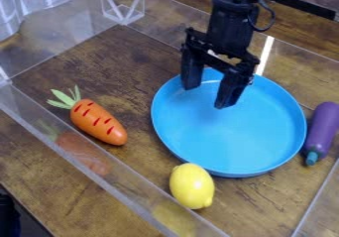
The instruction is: Remove the purple eggplant from the blue tray and put it on the table
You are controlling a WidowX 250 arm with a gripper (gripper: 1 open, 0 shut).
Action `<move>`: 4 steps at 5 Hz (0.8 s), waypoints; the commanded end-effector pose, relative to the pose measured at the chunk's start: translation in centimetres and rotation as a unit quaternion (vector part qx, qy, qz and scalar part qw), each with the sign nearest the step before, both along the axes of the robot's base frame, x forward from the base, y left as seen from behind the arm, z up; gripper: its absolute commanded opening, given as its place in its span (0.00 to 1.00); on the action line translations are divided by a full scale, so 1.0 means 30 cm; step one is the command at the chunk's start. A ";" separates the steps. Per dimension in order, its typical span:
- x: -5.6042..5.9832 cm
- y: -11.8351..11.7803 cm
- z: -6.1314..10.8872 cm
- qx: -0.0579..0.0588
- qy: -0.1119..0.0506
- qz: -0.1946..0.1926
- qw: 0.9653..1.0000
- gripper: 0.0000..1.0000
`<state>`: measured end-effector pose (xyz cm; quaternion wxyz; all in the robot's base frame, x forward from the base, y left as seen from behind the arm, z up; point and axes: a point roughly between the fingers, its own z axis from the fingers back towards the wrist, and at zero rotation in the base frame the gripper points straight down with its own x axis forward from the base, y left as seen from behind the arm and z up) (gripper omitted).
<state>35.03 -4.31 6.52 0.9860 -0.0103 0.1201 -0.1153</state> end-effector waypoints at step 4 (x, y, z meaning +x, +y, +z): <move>0.153 -0.127 0.033 -0.007 -0.031 0.136 0.990 1.00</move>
